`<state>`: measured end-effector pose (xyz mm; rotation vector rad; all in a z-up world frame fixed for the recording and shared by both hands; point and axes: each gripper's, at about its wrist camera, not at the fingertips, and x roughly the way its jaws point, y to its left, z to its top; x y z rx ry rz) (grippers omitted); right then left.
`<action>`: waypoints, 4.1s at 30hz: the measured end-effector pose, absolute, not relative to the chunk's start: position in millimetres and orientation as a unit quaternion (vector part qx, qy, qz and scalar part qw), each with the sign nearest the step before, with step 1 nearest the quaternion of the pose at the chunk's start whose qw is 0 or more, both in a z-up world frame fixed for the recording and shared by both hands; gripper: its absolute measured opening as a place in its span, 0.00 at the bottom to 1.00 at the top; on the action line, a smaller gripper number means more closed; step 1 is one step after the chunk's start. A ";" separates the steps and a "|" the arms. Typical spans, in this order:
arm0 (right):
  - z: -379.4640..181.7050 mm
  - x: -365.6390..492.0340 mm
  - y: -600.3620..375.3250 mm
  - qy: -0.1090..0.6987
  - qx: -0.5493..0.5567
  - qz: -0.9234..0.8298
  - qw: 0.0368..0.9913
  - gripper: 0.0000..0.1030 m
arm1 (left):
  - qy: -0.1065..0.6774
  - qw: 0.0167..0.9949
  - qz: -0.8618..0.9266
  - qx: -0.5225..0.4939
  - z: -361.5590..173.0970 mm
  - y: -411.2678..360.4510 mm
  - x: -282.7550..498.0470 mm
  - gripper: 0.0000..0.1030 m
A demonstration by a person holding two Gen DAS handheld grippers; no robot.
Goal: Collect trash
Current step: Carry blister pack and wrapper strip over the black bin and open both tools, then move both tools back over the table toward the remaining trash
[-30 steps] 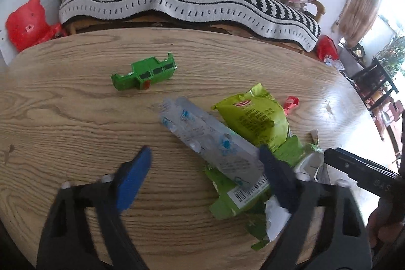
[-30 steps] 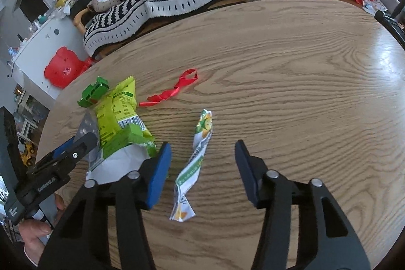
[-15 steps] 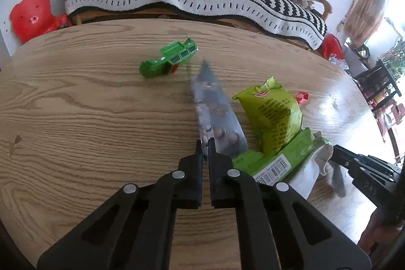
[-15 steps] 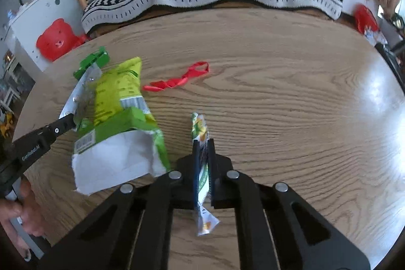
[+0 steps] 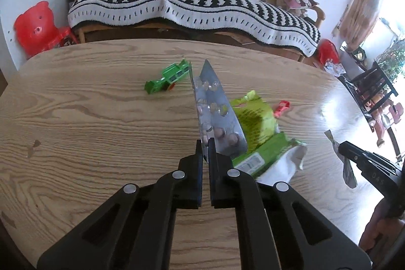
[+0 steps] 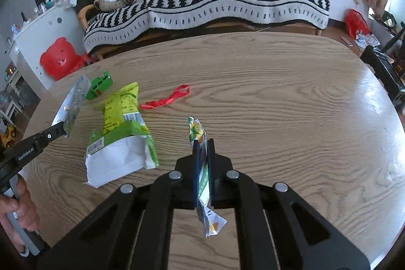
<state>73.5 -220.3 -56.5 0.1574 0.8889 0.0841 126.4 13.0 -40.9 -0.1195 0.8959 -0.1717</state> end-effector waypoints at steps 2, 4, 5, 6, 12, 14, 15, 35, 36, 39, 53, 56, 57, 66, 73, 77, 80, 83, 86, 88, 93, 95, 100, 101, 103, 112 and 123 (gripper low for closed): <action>-53.0 67.8 -229.2 0.426 0.082 0.035 0.900 0.06 | 0.431 0.896 -0.090 -0.055 -38.4 5.9 123.1 0.03; -49.5 60.1 -240.8 0.423 0.089 0.028 0.901 0.06 | 0.427 0.898 -0.099 -0.046 -35.3 -6.1 118.5 0.03; -48.2 56.6 -247.0 0.421 0.092 0.024 0.902 0.06 | 0.426 0.898 -0.103 -0.042 -34.2 -10.5 117.0 0.03; -46.7 52.5 -252.9 0.419 0.094 0.021 0.903 0.06 | 0.424 0.898 -0.109 -0.039 -32.8 -16.4 114.9 0.03; -37.8 23.1 -301.7 0.405 0.117 -0.012 0.907 0.06 | 0.417 0.895 -0.155 -0.018 -23.3 -63.9 96.6 0.03; -35.6 10.1 -322.3 0.400 0.126 -0.026 0.907 0.06 | 0.414 0.893 -0.174 -0.009 -21.0 -86.0 88.2 0.03; -34.3 3.9 -331.1 0.398 0.129 -0.034 0.908 0.06 | 0.414 0.892 -0.182 -0.004 -20.4 -96.7 83.7 0.03; -61.5 -196.2 -572.0 0.365 0.252 -0.217 0.870 0.06 | 0.423 0.801 -0.410 0.106 -46.1 -365.2 -49.2 0.03; -65.1 -206.2 -580.9 0.363 0.258 -0.225 0.867 0.06 | 0.423 0.795 -0.420 0.109 -47.7 -375.4 -55.5 0.03; -76.6 -235.0 -604.5 0.359 0.276 -0.245 0.857 0.06 | 0.425 0.772 -0.458 0.117 -57.8 -408.9 -79.4 0.03; -108.6 -284.4 -648.9 0.360 0.329 -0.266 0.832 0.06 | 0.445 0.713 -0.520 0.156 -103.6 -490.1 -129.0 0.03; -110.5 -280.9 -648.9 0.363 0.331 -0.264 0.830 0.06 | 0.448 0.710 -0.520 0.157 -107.3 -497.9 -127.1 0.03; -111.4 -279.8 -652.5 0.364 0.331 -0.264 0.830 0.06 | 0.449 0.709 -0.520 0.157 -108.0 -500.7 -125.1 0.03; -111.2 -274.2 -654.8 0.365 0.334 -0.262 0.829 0.06 | 0.457 0.708 -0.516 0.154 -113.9 -503.6 -121.7 0.03; -111.8 -274.7 -656.5 0.362 0.339 -0.262 0.828 0.06 | 0.459 0.703 -0.522 0.148 -116.7 -509.1 -120.1 0.03; -114.7 -276.2 -659.4 0.362 0.346 -0.260 0.826 0.08 | 0.461 0.709 -0.512 0.153 -119.6 -510.4 -115.9 0.04; -114.3 -275.7 -660.5 0.360 0.349 -0.260 0.826 0.19 | 0.464 0.708 -0.510 0.152 -119.2 -510.8 -114.4 0.17; -110.0 -278.6 -658.4 0.346 0.344 -0.269 0.830 0.72 | 0.458 0.717 -0.504 0.147 -115.3 -507.2 -113.9 0.61; -106.3 -277.9 -655.8 0.340 0.342 -0.269 0.834 0.72 | 0.451 0.719 -0.508 0.146 -110.2 -502.7 -114.7 0.62; -106.3 -275.1 -653.7 0.341 0.340 -0.269 0.834 0.72 | 0.449 0.720 -0.509 0.143 -107.8 -500.4 -113.8 0.64; -102.0 -268.1 -646.2 0.342 0.333 -0.264 0.838 0.72 | 0.448 0.724 -0.506 0.139 -100.4 -490.1 -110.2 0.67; -97.7 -264.0 -641.6 0.342 0.327 -0.262 0.841 0.72 | 0.443 0.728 -0.505 0.136 -94.7 -482.5 -108.0 0.73; -87.8 -244.2 -623.8 0.341 0.316 -0.246 0.850 0.72 | 0.432 0.742 -0.497 0.127 -79.6 -457.0 -94.7 0.80; -85.7 -237.5 -618.4 0.342 0.315 -0.240 0.852 0.72 | 0.430 0.746 -0.493 0.125 -75.4 -447.4 -90.0 0.80; -80.2 -222.6 -604.9 0.343 0.309 -0.227 0.857 0.72 | 0.425 0.754 -0.485 0.121 -69.4 -433.0 -82.1 0.82; -55.6 -128.2 -515.0 0.358 0.268 -0.141 0.883 0.72 | 0.415 0.807 -0.411 0.086 -46.1 -321.5 -21.6 0.85; -41.0 -18.6 -382.8 0.386 0.220 -0.039 0.895 0.72 | 0.415 0.862 -0.290 0.032 -39.5 -161.4 43.6 0.86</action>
